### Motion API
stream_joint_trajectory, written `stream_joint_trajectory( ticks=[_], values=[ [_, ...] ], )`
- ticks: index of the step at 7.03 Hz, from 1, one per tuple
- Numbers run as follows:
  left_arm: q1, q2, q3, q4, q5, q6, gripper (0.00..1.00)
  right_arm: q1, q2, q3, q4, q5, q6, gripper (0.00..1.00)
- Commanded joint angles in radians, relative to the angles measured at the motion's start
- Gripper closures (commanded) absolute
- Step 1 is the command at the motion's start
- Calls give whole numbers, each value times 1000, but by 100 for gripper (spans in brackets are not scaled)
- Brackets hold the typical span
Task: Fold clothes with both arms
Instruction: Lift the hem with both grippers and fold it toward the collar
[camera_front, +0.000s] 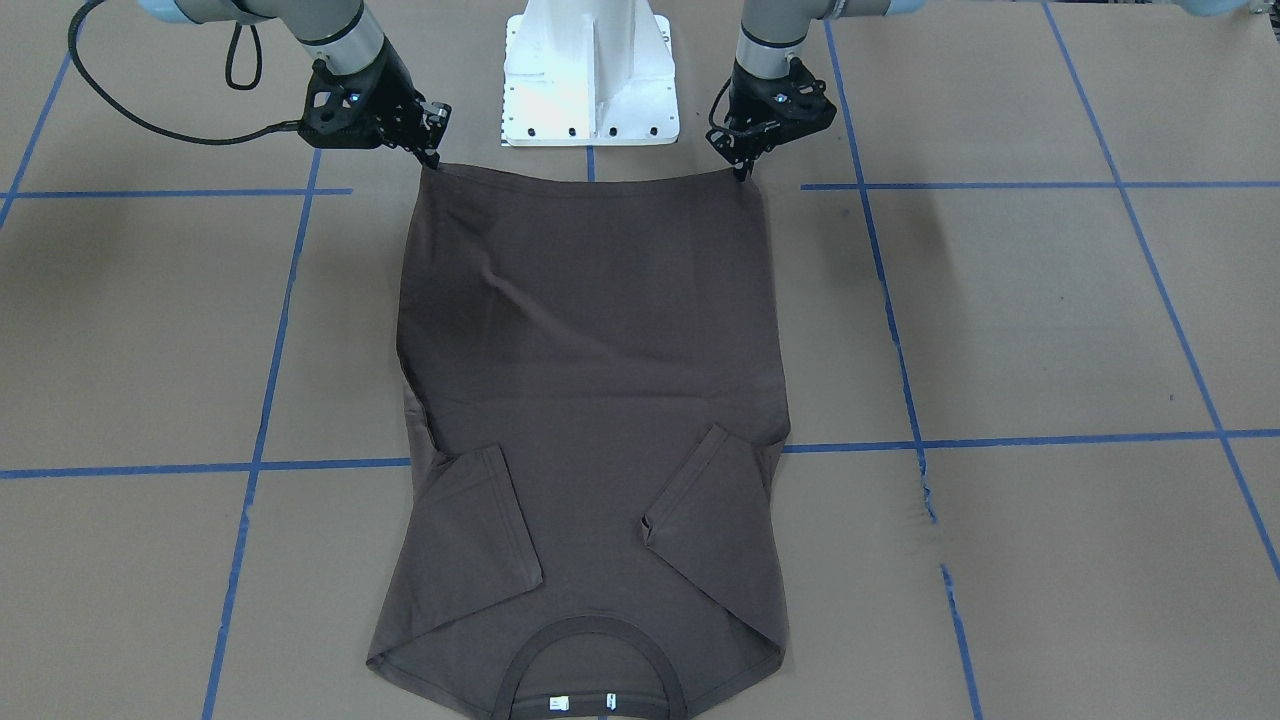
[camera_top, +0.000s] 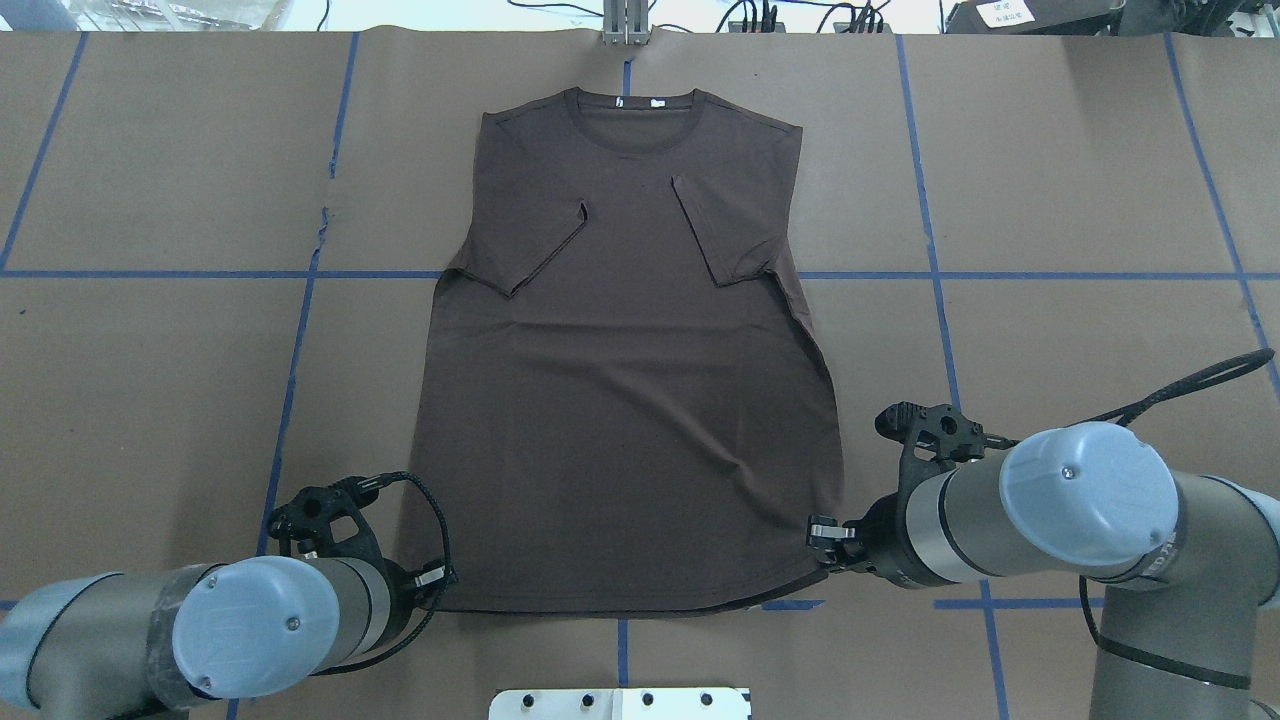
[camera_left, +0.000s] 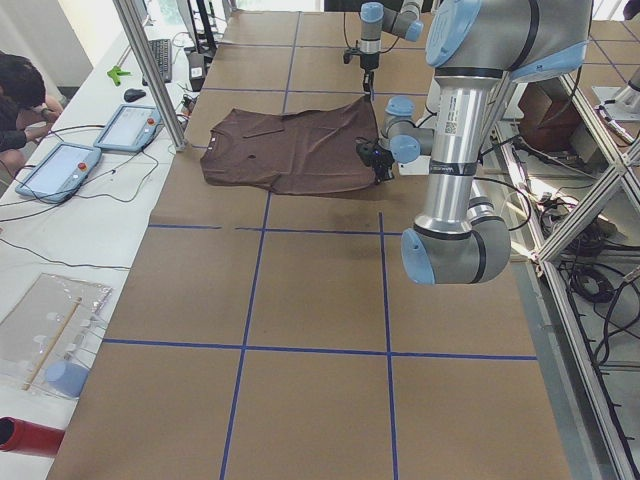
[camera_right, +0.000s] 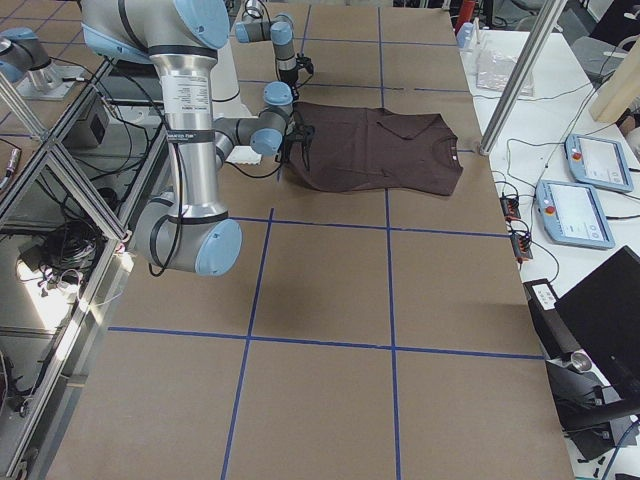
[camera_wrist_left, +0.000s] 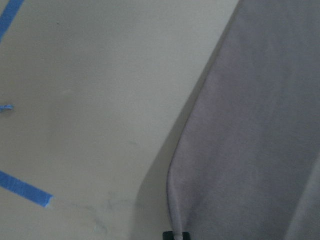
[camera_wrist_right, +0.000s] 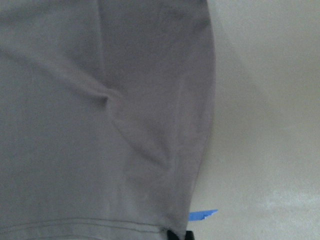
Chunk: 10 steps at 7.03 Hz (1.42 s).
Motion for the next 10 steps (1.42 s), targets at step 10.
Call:
stream_joint_trajectory(
  ticks=[10],
  values=[
    [-119,-27,-329,257,-85,273,100,251,23,54,-5,192,-136,100]
  ],
)
